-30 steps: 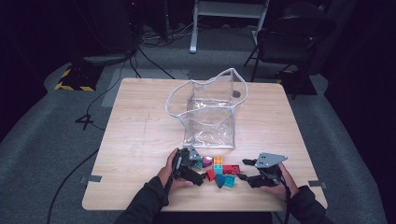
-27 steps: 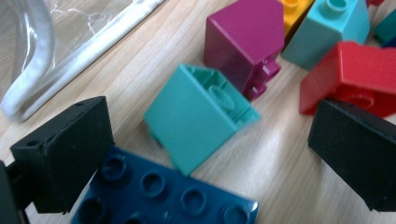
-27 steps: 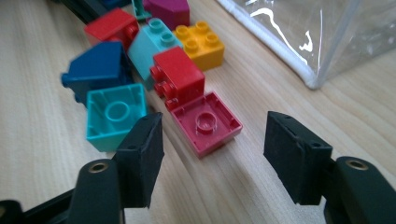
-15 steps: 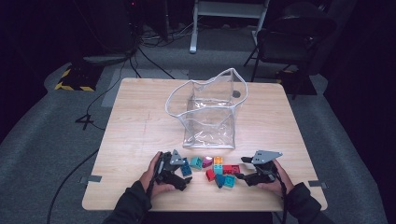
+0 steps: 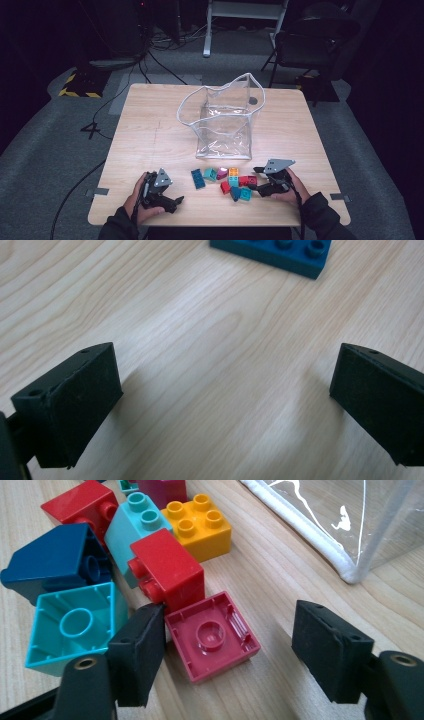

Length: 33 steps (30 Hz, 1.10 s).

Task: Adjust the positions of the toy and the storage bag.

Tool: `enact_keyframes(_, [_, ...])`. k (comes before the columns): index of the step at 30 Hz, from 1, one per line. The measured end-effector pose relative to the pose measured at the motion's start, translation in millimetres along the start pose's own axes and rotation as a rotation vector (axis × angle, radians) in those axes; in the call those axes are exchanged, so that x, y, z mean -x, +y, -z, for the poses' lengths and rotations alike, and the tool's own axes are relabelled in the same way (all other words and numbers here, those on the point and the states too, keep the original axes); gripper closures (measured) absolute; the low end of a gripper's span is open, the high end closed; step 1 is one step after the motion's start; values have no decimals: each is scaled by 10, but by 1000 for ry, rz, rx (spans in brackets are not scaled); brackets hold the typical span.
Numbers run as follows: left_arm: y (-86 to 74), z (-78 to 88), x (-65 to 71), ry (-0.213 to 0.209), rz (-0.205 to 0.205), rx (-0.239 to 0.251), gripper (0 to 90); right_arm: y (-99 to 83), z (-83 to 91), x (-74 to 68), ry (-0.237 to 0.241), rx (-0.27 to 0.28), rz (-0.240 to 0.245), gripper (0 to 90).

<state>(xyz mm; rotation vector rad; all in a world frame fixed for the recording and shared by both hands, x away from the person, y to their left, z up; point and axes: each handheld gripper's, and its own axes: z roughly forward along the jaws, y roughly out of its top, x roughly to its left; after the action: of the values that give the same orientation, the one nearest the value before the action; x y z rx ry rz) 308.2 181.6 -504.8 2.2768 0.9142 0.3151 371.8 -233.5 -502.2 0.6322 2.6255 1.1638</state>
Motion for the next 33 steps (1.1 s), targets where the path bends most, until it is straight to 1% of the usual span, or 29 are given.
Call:
enact_keyframes(2, [-24, 20, -6, 0, 7, 1, 3, 2, -1, -7, 4, 2, 5, 347])
enact_keyframes(3, [-47, 38, -15, 1, 13, 1, 3, 5, 0, -22, 15, 7, 13, 409])
enact_keyframes(4, [-65, 52, -27, 7, 13, 4, 3, 4, 3, -32, 24, 10, 21, 439])
enact_keyframes(5, [-91, 78, -42, 14, 21, 1, 4, 2, 6, -40, 28, 12, 24, 456])
enact_keyframes(7, [-103, 88, -54, 16, 23, 2, 3, -7, 12, -48, 34, 19, 32, 505])
enact_keyframes(9, [-103, 87, -56, 15, 23, 2, 2, -14, 17, -53, 36, 25, 36, 530])
enact_keyframes(10, [-101, 87, -57, 15, 23, 1, 2, -16, 22, -54, 39, 25, 35, 584])
enact_keyframes(11, [-101, 86, -58, 16, 23, 1, 2, -19, 28, -54, 39, 26, 35, 594])
enact_keyframes(16, [-95, 79, -63, 13, 28, 3, 1, -30, 47, -43, 33, 24, 35, 595])
enact_keyframes(18, [-93, 78, -64, 15, 30, 3, 2, -32, 65, -37, 15, 14, 39, 596])
enact_keyframes(23, [-83, 70, -79, 18, 30, 2, 2, -60, 110, 2, -9, 7, 24, 597])
enact_keyframes(24, [-77, 68, -84, 23, 28, 2, 2, -65, 120, 13, -13, 11, 24, 597])
enact_keyframes(27, [-75, 62, -84, 20, 38, 4, 2, -70, 167, 35, -24, 23, 18, 596])
enact_keyframes(30, [-74, 61, -84, 20, 39, 4, 2, -69, 209, 56, -36, 34, 13, 597])
enact_keyframes(31, [-70, 62, -87, 26, 39, 0, 2, -71, 251, 87, -49, 51, 1, 596])
enact_keyframes(33, [-63, 58, -89, 31, 44, 0, 2, -76, 286, 116, -59, 59, -10, 597])
